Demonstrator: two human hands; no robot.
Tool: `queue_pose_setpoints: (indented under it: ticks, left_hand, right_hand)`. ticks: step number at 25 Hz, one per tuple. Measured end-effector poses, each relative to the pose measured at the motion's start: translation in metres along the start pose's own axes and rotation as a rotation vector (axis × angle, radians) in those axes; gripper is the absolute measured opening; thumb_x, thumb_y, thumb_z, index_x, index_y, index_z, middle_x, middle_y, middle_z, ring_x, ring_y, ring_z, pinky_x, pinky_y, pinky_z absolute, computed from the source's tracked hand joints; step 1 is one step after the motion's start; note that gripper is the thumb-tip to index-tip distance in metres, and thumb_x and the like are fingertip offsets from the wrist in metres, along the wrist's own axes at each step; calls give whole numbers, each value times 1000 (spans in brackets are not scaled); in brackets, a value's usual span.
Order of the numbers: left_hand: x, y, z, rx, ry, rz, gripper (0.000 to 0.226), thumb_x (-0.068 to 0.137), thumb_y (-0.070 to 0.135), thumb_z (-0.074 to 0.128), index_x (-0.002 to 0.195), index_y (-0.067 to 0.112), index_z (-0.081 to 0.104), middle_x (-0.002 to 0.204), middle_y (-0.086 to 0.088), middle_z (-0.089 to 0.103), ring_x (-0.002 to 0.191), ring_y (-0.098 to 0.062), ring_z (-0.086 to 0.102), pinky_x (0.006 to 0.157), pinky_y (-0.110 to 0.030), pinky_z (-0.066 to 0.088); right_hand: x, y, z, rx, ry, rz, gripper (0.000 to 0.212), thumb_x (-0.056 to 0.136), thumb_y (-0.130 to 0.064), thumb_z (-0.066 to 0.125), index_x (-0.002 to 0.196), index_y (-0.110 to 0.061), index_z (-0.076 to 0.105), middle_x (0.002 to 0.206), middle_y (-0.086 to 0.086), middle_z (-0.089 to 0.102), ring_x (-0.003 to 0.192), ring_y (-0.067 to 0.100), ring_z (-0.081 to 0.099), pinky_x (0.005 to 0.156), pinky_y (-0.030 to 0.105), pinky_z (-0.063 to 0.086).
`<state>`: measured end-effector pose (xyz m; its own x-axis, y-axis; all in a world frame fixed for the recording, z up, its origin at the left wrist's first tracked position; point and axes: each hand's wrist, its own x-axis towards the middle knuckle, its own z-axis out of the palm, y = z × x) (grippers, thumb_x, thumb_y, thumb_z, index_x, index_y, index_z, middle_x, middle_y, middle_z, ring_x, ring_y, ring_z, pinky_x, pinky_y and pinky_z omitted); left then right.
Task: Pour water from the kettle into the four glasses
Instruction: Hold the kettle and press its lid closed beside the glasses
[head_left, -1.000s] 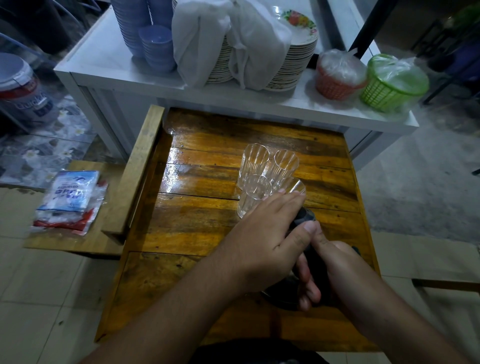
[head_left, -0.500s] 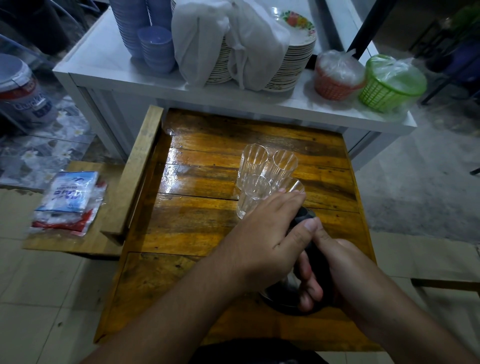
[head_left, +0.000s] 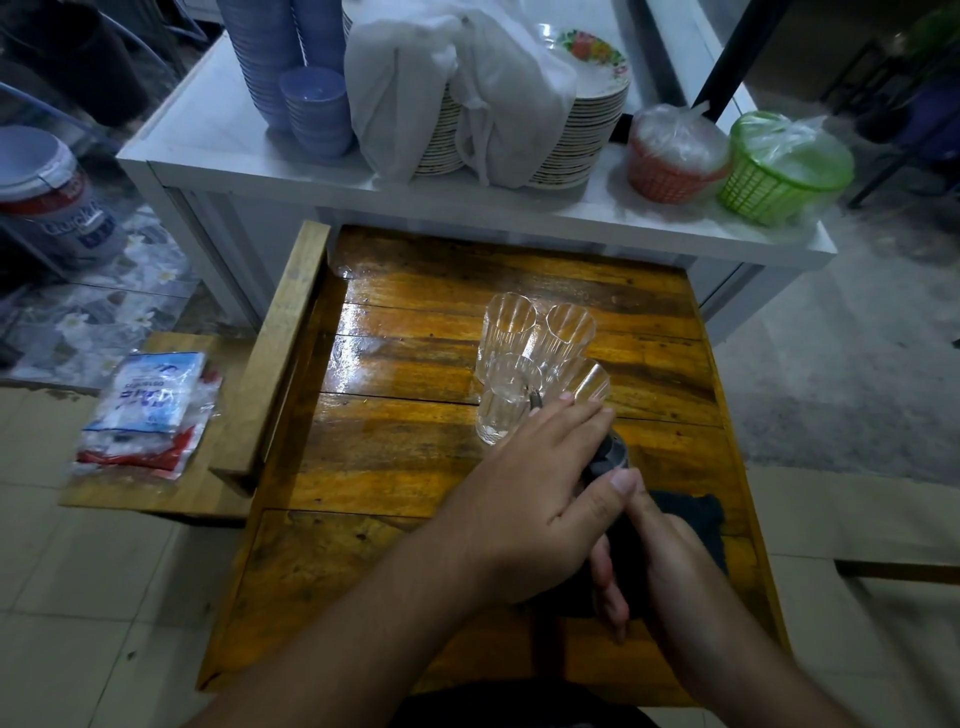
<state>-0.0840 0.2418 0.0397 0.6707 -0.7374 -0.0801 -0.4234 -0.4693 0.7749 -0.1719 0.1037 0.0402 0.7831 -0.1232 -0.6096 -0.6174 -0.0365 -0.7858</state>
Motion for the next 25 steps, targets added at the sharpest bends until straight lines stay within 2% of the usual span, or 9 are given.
queue_pose_setpoints:
  ticks: [6, 9, 12, 16, 20, 25]
  left_hand:
    - [-8, -1, 5, 5, 16, 85, 62, 99, 49, 33, 156, 26, 21, 165, 14, 12, 147, 5, -7, 120, -34, 8]
    - [-9, 3, 3, -9, 43, 122, 62, 99, 43, 38, 156, 24, 21, 165, 12, 12, 148, 3, -8, 121, -38, 10]
    - [-1, 9, -5, -1, 79, 151, 63, 99, 42, 38, 156, 22, 21, 165, 10, 14, 148, 1, -8, 120, -35, 8]
    - [20, 18, -24, 53, 107, 163, 68, 95, 51, 27, 156, 21, 22, 165, 6, 17, 150, -3, -6, 119, -35, 6]
    - [36, 21, -40, 59, 126, 154, 64, 98, 50, 27, 155, 22, 24, 164, 6, 21, 150, -3, -3, 120, -38, 8]
    - [50, 16, -42, 8, 139, 110, 64, 97, 50, 26, 155, 21, 26, 163, 5, 23, 150, -4, -1, 117, -32, 7]
  right_hand:
    - [6, 27, 2, 62, 33, -100, 95, 91, -84, 25, 51, -6, 62, 45, 15, 53, 44, 26, 56, 52, 31, 51]
    - [6, 24, -2, 80, 30, -164, 90, 83, -86, 31, 51, -7, 62, 45, 13, 55, 43, 23, 58, 52, 29, 51]
    - [4, 9, -6, 83, 50, -202, 85, 85, -80, 28, 50, -10, 62, 45, 12, 55, 42, 20, 57, 50, 25, 49]
    - [8, -18, -10, 136, 34, -259, 83, 100, -70, 26, 54, -10, 61, 45, 10, 53, 42, 22, 54, 50, 28, 47]
    - [13, -45, -12, 114, 15, -280, 76, 96, -68, 28, 59, -10, 59, 47, 9, 52, 45, 21, 53, 50, 32, 48]
    - [22, -63, -16, 93, -6, -238, 73, 95, -71, 32, 58, -14, 59, 48, 5, 51, 46, 20, 52, 51, 34, 47]
